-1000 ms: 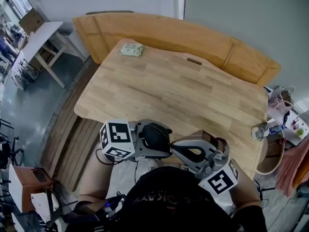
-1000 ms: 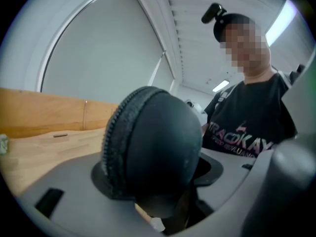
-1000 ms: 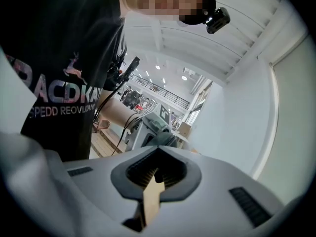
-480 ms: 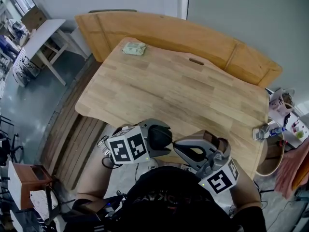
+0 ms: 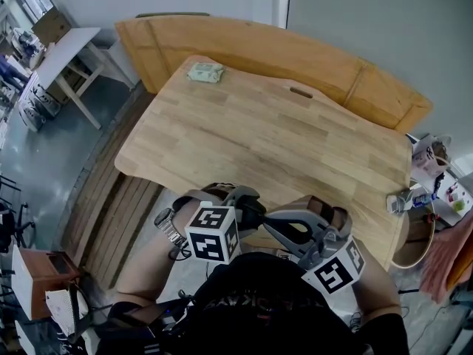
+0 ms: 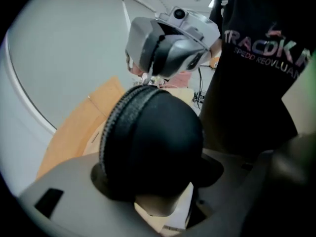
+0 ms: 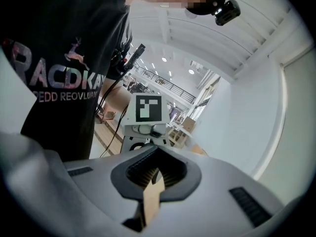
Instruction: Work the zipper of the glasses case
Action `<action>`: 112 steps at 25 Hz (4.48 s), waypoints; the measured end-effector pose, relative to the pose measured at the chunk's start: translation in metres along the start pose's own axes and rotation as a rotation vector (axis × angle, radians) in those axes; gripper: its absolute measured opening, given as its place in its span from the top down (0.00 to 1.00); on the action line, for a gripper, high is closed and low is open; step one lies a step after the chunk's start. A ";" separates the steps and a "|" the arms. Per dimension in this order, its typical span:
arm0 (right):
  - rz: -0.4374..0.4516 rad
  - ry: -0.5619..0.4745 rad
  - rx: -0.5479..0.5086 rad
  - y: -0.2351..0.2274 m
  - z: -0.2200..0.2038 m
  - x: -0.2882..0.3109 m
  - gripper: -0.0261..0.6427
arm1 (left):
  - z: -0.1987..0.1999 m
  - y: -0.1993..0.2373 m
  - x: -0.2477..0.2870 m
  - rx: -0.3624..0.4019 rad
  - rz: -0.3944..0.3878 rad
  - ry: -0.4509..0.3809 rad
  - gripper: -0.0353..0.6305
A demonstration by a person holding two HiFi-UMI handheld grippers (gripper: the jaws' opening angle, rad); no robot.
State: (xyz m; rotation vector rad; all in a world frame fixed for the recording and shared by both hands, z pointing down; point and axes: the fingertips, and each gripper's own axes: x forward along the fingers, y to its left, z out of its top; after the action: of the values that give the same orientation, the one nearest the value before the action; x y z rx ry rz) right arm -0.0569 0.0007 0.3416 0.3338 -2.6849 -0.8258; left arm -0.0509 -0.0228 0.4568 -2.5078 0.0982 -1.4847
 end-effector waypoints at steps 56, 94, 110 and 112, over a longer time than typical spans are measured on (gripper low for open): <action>-0.109 -0.228 0.616 -0.043 -0.047 -0.016 0.70 | 0.010 0.059 -0.023 -0.478 0.085 -0.565 0.49; -0.021 -0.315 1.018 -0.016 -0.075 -0.006 0.55 | 0.071 0.081 -0.068 -0.777 -0.026 -1.132 0.46; -0.409 0.068 0.858 -0.049 -0.195 -0.068 0.55 | 0.022 0.081 -0.050 -0.972 0.053 -1.015 0.91; -0.430 0.157 0.772 -0.050 -0.211 -0.067 0.55 | 0.021 0.074 -0.042 -1.002 0.027 -0.987 0.93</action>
State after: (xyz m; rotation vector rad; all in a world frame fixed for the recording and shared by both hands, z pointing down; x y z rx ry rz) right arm 0.0877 -0.1253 0.4631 1.1172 -2.6964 0.1951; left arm -0.0486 -0.0844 0.3945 -3.6241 0.8471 0.0728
